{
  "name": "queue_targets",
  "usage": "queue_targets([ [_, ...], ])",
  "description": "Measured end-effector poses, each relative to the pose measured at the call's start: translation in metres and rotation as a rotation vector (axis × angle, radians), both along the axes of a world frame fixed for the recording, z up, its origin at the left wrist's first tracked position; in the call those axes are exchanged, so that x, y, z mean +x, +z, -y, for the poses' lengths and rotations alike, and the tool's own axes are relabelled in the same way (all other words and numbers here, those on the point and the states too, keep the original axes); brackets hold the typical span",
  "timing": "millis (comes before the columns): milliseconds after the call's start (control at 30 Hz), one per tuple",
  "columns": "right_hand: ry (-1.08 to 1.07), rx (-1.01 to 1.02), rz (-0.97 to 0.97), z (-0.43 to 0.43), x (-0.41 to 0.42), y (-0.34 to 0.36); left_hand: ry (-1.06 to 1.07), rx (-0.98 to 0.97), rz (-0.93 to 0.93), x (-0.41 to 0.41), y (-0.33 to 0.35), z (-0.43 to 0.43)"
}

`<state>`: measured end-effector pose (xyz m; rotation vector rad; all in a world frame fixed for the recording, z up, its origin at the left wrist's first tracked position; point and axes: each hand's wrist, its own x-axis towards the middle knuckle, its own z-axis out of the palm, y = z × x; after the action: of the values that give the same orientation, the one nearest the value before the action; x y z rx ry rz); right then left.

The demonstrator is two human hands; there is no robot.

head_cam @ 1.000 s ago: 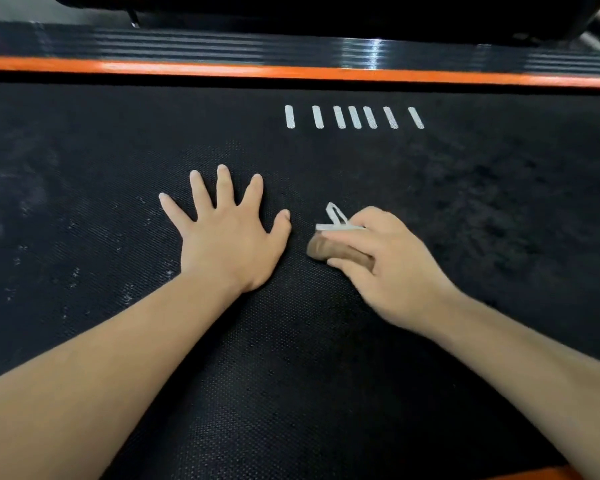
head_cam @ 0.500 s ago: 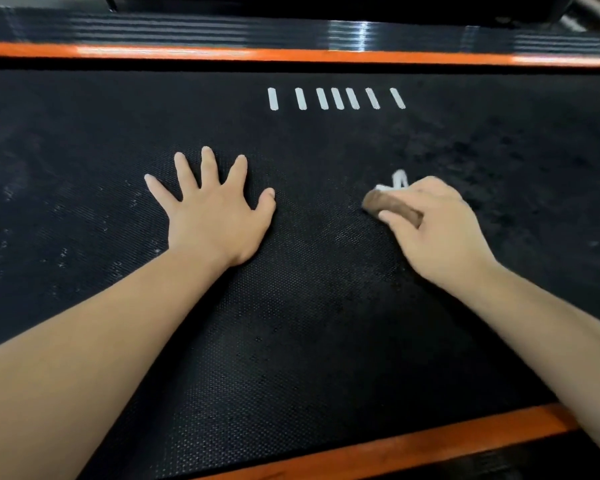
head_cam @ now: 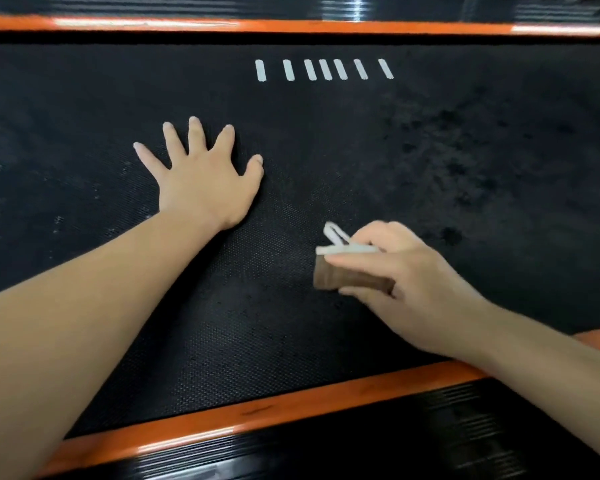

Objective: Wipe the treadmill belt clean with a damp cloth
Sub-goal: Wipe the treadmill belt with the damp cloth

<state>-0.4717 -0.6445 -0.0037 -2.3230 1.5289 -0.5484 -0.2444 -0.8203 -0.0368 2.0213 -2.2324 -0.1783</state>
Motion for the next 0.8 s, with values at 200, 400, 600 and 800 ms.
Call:
queue_targets([
  [200,-0.301,-0.107,-0.011,0.024,-0.058,-0.001,-0.02,-0.098,-0.052,-0.003,0.007,-0.01],
  [400,-0.055,-0.014,-0.045,-0.006,-0.046,0.005,-0.139,-0.156,-0.168,-0.056,0.014,-0.033],
  [600,-0.184,-0.051,-0.001,-0.002,-0.065,0.001,-0.152,0.006,-0.103,-0.088,0.004,-0.037],
  [800,-0.322,-0.11,-0.031,0.058,-0.099,0.001,-0.145,0.017,-0.036,-0.089,0.0,-0.038],
])
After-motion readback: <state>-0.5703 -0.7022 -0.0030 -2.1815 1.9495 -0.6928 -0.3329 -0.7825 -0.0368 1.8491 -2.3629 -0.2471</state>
